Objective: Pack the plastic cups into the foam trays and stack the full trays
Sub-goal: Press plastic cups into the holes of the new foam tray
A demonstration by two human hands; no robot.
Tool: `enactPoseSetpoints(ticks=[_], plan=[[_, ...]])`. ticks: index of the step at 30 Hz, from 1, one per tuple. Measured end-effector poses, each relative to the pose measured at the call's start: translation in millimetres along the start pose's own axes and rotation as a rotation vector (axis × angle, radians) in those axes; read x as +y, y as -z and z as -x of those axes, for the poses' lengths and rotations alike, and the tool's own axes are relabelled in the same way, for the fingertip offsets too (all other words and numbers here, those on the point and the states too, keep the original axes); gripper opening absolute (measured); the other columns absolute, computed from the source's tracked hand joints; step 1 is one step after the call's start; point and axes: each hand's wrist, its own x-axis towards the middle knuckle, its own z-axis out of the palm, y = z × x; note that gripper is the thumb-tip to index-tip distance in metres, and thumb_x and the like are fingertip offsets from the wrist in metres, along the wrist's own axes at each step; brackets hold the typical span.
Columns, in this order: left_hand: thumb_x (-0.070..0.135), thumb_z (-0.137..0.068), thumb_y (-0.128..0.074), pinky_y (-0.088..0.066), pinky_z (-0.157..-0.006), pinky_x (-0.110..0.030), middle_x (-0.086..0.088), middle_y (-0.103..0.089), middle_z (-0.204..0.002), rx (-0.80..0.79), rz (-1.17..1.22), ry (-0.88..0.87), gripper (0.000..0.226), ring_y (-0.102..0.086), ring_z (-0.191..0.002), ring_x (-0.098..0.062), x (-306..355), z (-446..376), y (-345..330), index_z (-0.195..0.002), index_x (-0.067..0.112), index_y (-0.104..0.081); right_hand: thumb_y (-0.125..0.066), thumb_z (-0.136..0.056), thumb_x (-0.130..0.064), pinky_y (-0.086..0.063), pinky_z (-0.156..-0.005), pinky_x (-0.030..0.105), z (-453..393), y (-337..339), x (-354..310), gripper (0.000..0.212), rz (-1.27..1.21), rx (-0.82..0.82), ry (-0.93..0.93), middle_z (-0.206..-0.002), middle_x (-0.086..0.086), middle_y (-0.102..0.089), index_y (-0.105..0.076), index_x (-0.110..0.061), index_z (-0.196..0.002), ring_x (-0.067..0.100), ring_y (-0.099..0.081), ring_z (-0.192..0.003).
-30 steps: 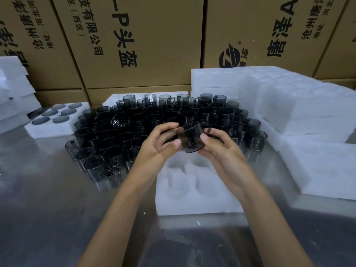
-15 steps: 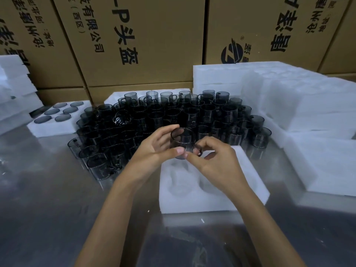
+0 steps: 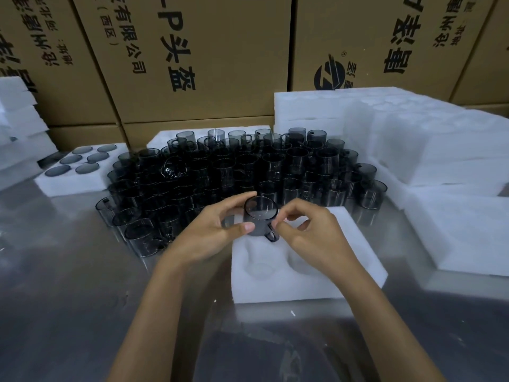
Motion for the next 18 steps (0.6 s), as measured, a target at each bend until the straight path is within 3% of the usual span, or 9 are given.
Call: enactPoseSetpoints(ticks=[3, 6, 9, 12, 15, 18], plan=[[0.011, -0.091, -0.067, -0.042, -0.094, -0.007, 0.018, -0.058, -0.132, -0.012, -0.033, 0.010, 0.055, -0.051, -0.120, 0.013, -1.8, -0.2, -0.6, -0.140, 0.029, -0.050, -0.074, -0.086, -0.025, -0.040, -0.081, 0.016, -0.8, -0.4, 2.2, 0.028, -0.005, 0.003, -0.006, -0.100, -0.022, -0.065, -0.059, -0.035, -0.107, -0.004, -0.055, -0.098], [0.026, -0.092, -0.068, -0.040, -0.100, -0.014, 0.025, -0.054, -0.133, 0.009, -0.113, 0.030, 0.051, -0.049, -0.122, 0.012, -0.4, -1.1, 0.4, -0.139, 0.035, -0.052, -0.069, -0.090, -0.028, -0.039, -0.092, 0.019, -0.8, -0.6, 2.1, 0.037, 0.086, -0.060, 0.008, -0.110, -0.027, -0.060, -0.059, -0.039, -0.125, -0.004, -0.050, -0.112], [0.035, -0.096, -0.060, -0.033, -0.105, -0.016, 0.027, -0.048, -0.136, 0.059, -0.187, 0.020, 0.042, -0.041, -0.125, 0.013, -2.4, -3.2, -2.2, -0.138, 0.035, -0.055, -0.066, -0.092, -0.032, -0.030, -0.102, 0.022, 0.2, -1.2, 4.0, 0.038, 0.172, -0.027, 0.030, -0.111, -0.032, -0.050, -0.060, -0.039, -0.129, -0.007, -0.038, -0.112], [0.039, -0.097, -0.055, -0.024, -0.112, -0.024, 0.029, -0.043, -0.138, 0.081, -0.281, 0.036, 0.042, -0.027, -0.133, 0.004, -8.8, -4.9, -4.2, -0.140, 0.035, -0.052, -0.062, -0.094, -0.035, -0.015, -0.095, 0.018, 0.6, -3.1, 4.7, 0.039, 0.302, -0.014, 0.079, -0.102, -0.039, -0.036, -0.058, -0.037, -0.132, -0.011, -0.026, -0.107], [0.042, -0.098, -0.053, -0.021, -0.107, -0.023, 0.034, -0.040, -0.131, 0.067, -0.342, 0.077, 0.043, -0.023, -0.124, 0.005, -17.5, -7.0, -2.5, -0.141, 0.037, -0.050, -0.057, -0.095, -0.040, -0.012, -0.098, 0.020, -0.5, -5.8, 4.4, 0.040, 0.418, -0.043, 0.094, -0.125, -0.026, -0.051, -0.055, -0.038, -0.135, 0.000, -0.030, -0.130], [0.044, -0.098, -0.052, -0.020, -0.103, -0.023, 0.042, -0.037, -0.119, 0.044, -0.369, 0.106, 0.045, -0.024, -0.114, 0.006, -22.6, -9.0, -3.7, -0.142, 0.037, -0.048, -0.055, -0.095, -0.042, -0.012, -0.108, 0.029, -0.8, -7.3, 4.9, 0.039, 0.474, -0.056, 0.081, -0.136, -0.020, -0.052, -0.053, -0.040, -0.134, 0.003, -0.029, -0.135]])
